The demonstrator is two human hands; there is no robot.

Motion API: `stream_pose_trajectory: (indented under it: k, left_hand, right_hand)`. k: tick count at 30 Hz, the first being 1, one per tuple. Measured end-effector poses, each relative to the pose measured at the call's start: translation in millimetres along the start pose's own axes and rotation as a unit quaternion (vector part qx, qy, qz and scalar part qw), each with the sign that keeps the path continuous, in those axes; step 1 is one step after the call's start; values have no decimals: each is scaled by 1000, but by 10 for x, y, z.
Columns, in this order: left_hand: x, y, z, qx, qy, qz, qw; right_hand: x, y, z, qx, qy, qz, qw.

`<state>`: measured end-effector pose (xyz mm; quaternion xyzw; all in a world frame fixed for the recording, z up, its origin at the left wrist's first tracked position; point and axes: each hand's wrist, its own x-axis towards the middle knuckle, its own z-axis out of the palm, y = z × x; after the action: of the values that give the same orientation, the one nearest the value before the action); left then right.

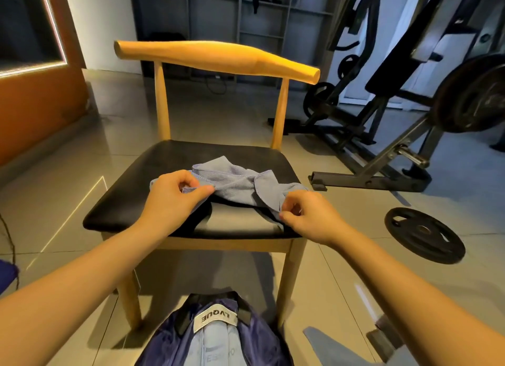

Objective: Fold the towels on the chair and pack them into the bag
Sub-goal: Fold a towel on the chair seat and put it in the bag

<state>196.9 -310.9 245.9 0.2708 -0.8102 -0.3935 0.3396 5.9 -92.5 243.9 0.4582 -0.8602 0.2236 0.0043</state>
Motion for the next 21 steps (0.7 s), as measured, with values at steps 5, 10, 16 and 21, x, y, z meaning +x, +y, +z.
stream_pose_trajectory:
  k: [5, 10, 16, 21]
  left_hand:
    - [-5, 69, -111, -108, -63, -144, 982]
    - [-12, 105, -219, -207, -92, -210, 951]
    - [-20, 108, -238, -163, -82, -155, 971]
    - [-21, 179, -222, -142, -60, -106, 982]
  right_hand:
    - [181, -252, 54, -3, 102, 33, 994]
    - [492, -618, 215, -163, 124, 29, 978]
    - [635, -580, 264, -135, 79, 77, 985]
    - [621, -699, 31, 151, 119, 67, 979]
